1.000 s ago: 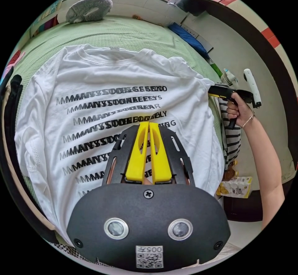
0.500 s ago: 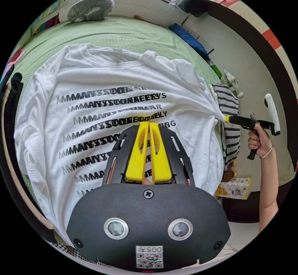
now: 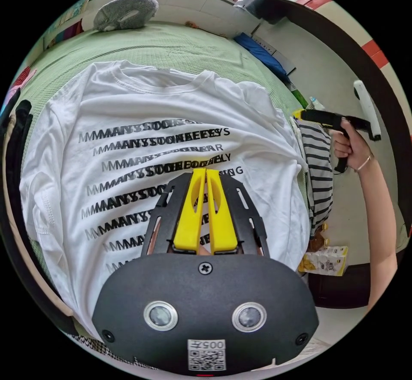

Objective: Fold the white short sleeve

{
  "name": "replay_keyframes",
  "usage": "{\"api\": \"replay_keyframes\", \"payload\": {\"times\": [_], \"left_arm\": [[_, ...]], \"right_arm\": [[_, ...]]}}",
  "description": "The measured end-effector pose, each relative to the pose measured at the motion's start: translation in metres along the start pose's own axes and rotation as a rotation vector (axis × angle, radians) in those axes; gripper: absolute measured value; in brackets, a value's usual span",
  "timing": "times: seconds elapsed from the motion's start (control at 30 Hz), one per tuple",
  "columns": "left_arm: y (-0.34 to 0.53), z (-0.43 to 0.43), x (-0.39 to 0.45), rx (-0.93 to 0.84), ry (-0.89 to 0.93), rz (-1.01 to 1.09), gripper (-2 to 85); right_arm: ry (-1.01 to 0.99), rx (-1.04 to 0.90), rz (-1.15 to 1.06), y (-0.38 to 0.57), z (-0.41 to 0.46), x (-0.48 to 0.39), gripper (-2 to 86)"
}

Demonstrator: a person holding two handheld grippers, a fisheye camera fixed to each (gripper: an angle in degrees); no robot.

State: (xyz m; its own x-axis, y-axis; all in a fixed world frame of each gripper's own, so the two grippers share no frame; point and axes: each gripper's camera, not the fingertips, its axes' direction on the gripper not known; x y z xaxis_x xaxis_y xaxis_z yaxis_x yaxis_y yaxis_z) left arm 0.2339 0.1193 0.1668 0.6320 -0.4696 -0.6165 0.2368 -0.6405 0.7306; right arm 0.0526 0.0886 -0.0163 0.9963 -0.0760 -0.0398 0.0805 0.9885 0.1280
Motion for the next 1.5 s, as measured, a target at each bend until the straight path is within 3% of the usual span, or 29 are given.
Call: {"api": "replay_keyframes", "payload": {"times": [0.1, 0.2, 0.33, 0.53, 0.73, 0.97, 1.13, 1.4, 1.5], "left_arm": [[0.002, -0.005, 0.001, -0.002, -0.004, 0.001, -0.5], [0.004, -0.012, 0.002, -0.002, -0.009, 0.007, -0.5], [0.007, -0.021, 0.001, -0.003, -0.006, -0.004, -0.5], [0.015, -0.038, 0.002, 0.001, -0.011, -0.001, -0.6], [0.024, -0.058, -0.004, -0.001, 0.023, -0.016, -0.5], [0.037, -0.087, -0.007, 0.008, 0.051, -0.028, -0.5], [0.061, -0.155, -0.009, 0.18, 0.005, -0.022, -0.1], [0.109, -0.237, -0.05, 0.327, -0.18, -0.125, 3.6], [0.122, -0.267, -0.063, 0.311, -0.228, -0.133, 4.4]], "right_arm": [[-0.046, 0.002, 0.02, -0.017, 0.02, -0.006, 8.7], [0.043, -0.095, 0.009, -0.024, 0.057, -0.012, 5.0], [0.045, -0.029, 0.12, -0.027, 0.054, -0.011, -0.7], [0.161, 0.128, 0.315, -0.053, 0.026, 0.011, -1.4], [-0.042, 0.207, 0.514, -0.05, 0.025, 0.026, 2.1], [0.043, 0.096, 0.225, -0.025, 0.022, -0.013, 5.9], [-0.039, -0.081, -0.02, 0.026, 0.039, -0.062, 8.5], [0.019, -0.214, -0.019, 0.062, 0.051, -0.082, 8.7], [0.044, -0.106, -0.069, 0.062, 0.018, -0.105, 8.3]]}}
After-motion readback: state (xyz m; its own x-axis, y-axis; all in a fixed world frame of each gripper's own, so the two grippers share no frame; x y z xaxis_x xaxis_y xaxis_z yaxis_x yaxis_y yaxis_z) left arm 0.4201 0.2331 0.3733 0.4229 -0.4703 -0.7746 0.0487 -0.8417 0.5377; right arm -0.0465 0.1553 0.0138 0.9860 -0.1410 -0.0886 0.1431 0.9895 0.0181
